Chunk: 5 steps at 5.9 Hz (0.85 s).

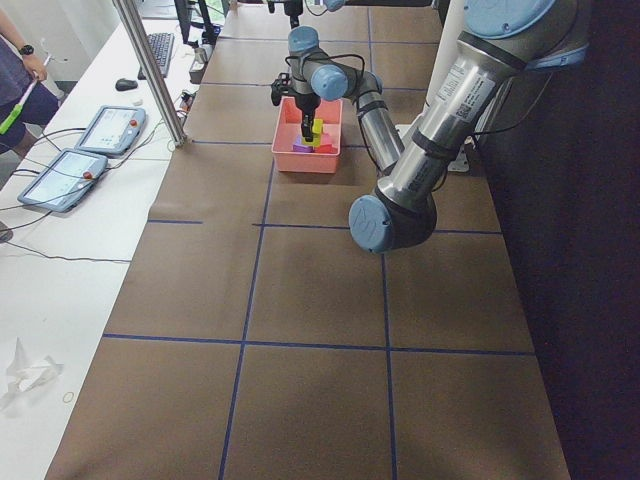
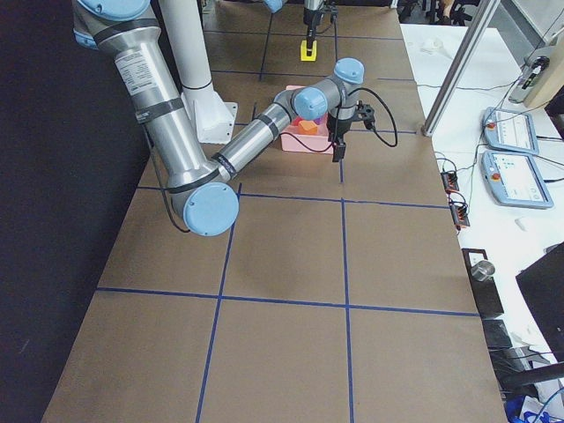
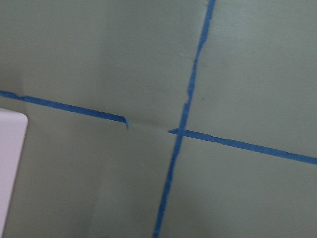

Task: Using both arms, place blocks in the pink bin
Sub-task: 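Carry the yellow cube into the bin with the left gripper while the right arm withdraws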

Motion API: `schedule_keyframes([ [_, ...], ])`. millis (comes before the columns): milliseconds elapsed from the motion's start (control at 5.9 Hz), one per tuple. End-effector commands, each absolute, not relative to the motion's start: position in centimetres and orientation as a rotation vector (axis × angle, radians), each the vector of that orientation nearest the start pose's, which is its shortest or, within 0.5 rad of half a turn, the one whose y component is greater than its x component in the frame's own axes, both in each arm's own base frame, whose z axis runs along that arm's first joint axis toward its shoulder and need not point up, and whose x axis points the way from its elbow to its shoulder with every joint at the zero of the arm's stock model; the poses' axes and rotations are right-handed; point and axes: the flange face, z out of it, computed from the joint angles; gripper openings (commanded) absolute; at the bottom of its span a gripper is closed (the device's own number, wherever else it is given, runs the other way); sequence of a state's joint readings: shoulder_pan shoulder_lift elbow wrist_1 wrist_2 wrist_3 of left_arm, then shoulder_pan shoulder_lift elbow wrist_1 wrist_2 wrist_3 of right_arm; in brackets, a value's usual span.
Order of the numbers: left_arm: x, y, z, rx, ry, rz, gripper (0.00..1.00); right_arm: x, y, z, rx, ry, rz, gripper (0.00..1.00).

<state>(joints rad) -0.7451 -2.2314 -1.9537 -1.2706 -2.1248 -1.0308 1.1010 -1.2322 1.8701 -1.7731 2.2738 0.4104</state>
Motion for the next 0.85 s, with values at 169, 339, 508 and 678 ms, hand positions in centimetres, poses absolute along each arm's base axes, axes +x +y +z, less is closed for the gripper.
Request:
schedule_keyframes([
  [169, 45.2, -43.1, 12.9, 0.007, 0.864, 0.004, 0.57, -13.0, -54.0, 42.0, 0.102, -0.794, -0.283, 1.00],
  [339, 46.6, -42.2, 13.3, 0.017, 0.843, 0.003, 0.89, -13.0, -53.8, 42.4, 0.100, -0.792, -0.293, 1.00],
  [508, 46.3, -42.0, 13.0, 0.022, 0.849, 0.007, 1.00, -12.7, -53.8, 42.5, 0.101, -0.791, -0.290, 1.00],
  [678, 45.8, -42.0, 12.9, 0.028, 0.855, 0.009, 1.00, -12.2, -53.6, 43.2, 0.099, -0.787, -0.294, 1.00],
])
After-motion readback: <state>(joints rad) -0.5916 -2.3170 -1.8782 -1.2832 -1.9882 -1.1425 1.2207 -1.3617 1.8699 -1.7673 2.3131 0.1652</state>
